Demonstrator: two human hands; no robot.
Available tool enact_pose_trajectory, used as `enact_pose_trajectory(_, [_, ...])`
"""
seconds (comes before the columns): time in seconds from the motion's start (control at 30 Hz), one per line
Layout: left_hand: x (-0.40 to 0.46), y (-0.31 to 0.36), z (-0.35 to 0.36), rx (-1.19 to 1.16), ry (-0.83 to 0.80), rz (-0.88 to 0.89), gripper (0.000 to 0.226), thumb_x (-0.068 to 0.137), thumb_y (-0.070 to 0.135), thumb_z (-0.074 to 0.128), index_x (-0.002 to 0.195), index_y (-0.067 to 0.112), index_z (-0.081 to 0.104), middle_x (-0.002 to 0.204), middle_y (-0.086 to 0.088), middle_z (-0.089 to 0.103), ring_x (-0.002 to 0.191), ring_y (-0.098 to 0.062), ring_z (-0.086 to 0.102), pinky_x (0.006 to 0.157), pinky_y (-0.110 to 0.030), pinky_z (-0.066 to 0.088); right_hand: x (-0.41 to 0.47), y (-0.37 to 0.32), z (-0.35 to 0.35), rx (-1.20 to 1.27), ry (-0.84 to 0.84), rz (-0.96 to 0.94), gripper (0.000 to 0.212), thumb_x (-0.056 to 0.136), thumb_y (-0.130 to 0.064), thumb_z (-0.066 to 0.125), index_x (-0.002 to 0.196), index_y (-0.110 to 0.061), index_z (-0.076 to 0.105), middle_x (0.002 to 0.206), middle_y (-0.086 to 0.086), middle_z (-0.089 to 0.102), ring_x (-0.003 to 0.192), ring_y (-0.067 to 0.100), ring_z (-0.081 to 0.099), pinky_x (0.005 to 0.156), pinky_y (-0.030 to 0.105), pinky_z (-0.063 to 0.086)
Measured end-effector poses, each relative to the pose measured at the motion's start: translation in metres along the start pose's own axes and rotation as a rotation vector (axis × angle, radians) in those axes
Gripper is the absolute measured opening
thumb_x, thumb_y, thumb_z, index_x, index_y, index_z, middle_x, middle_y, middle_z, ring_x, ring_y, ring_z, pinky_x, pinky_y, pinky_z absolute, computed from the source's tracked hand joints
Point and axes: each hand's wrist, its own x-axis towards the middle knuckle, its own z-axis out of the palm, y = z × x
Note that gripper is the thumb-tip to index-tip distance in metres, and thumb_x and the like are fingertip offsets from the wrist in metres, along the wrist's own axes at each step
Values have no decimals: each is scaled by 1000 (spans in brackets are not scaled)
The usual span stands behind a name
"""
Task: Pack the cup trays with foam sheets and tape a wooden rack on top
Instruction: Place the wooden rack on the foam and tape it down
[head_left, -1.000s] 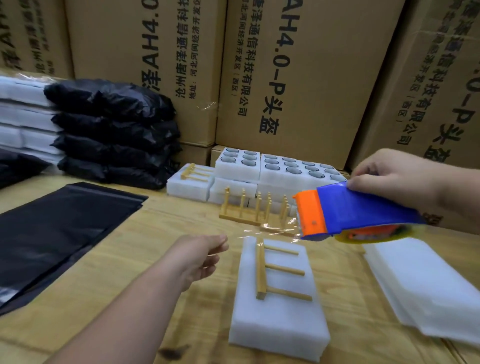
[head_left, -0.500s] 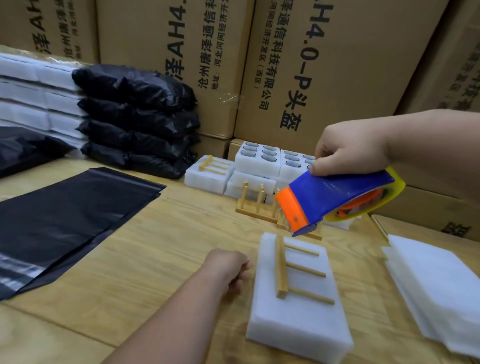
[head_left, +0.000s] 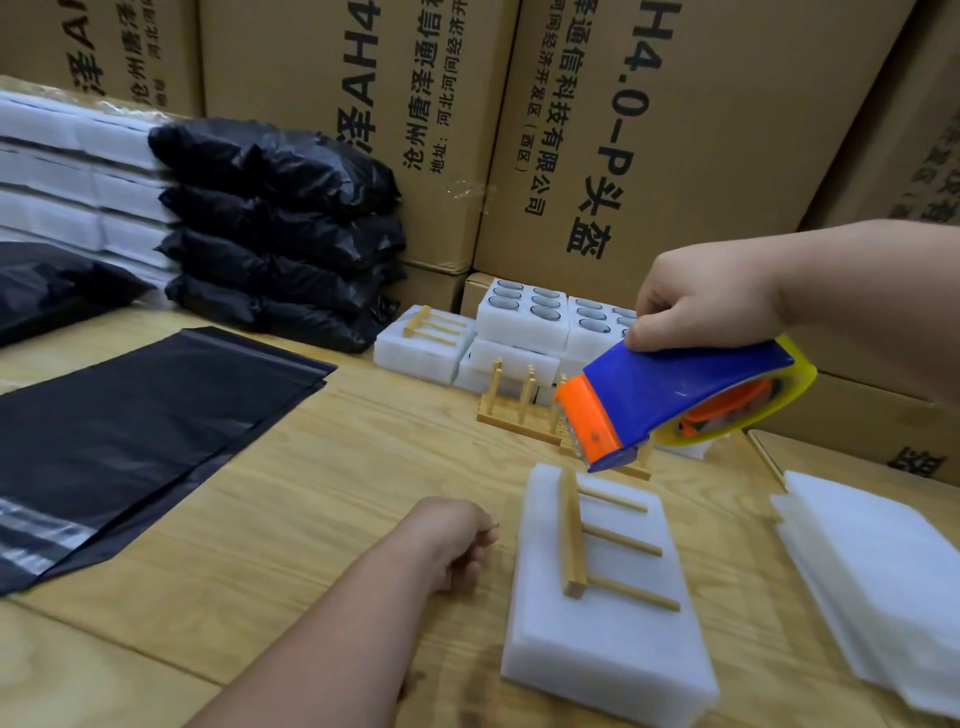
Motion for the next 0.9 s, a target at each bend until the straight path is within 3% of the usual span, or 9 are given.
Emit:
enact_pose_trajectory(0.2, [-2,-3,13,233,36,31,20,85,5,62,66,7,66,58,-7,60,40,-16,50,43,-21,47,3,-6,-1,-25,9,-13,45,94,-51,52,88,-13,73,75,4,73,55,8,63,58,27,53])
enact_pose_trajectory(0.33, [-7,-5,22,400,73,109,17,75,12,56,66,2,68,55,-11,65,44,-25,59,46,-27,55,3,-7,0,-18,-16,-20,43,94,-52,52,89,-15,73,76,2,74,67,16,71,62,29,56])
enact_pose_trajectory(0.43, [-10,-6,25,529,115,175,29,75,22,52,84,1,69,66,-11,73,54,-28,70,46,-27,56,1,-7,1,-12,-11,-24,43,95,-51,53,89,-15,73,77,2,74,66,16,71,61,28,56])
enact_pose_trajectory(0.53, [-7,-10,22,615,165,234,57,76,32,52,131,17,50,86,-6,74,60,-23,72,51,-28,57,-2,-7,4,1,-22,-26,41,95,-51,52,89,-15,73,78,2,75,67,16,71,61,27,55])
enact_pose_trajectory(0.57, [-7,-11,21,666,190,252,59,76,36,53,132,19,47,87,-4,73,61,-21,72,56,-30,60,-3,-6,5,8,-28,-26,41,95,-50,52,89,-16,73,78,2,75,69,16,71,61,27,55])
enact_pose_trajectory(0.63, [-5,-15,19,772,253,296,54,78,46,55,124,19,52,87,-1,72,65,-20,72,67,-34,62,-5,-5,7,25,-34,-23,39,96,-49,53,88,-17,73,76,0,75,71,16,72,61,26,55])
enact_pose_trajectory(0.73, [2,-24,19,840,313,384,52,83,55,53,121,20,59,105,0,69,90,-22,69,83,-38,59,-8,-2,9,40,-29,-13,38,97,-49,52,86,-18,72,74,-2,75,69,14,71,61,26,55])
enact_pose_trajectory(0.9, [3,-31,20,905,386,457,48,88,57,52,120,23,63,114,4,70,107,-22,65,86,-34,54,-11,3,12,52,-32,6,36,97,-49,53,88,-20,72,76,-4,75,72,14,73,60,23,55])
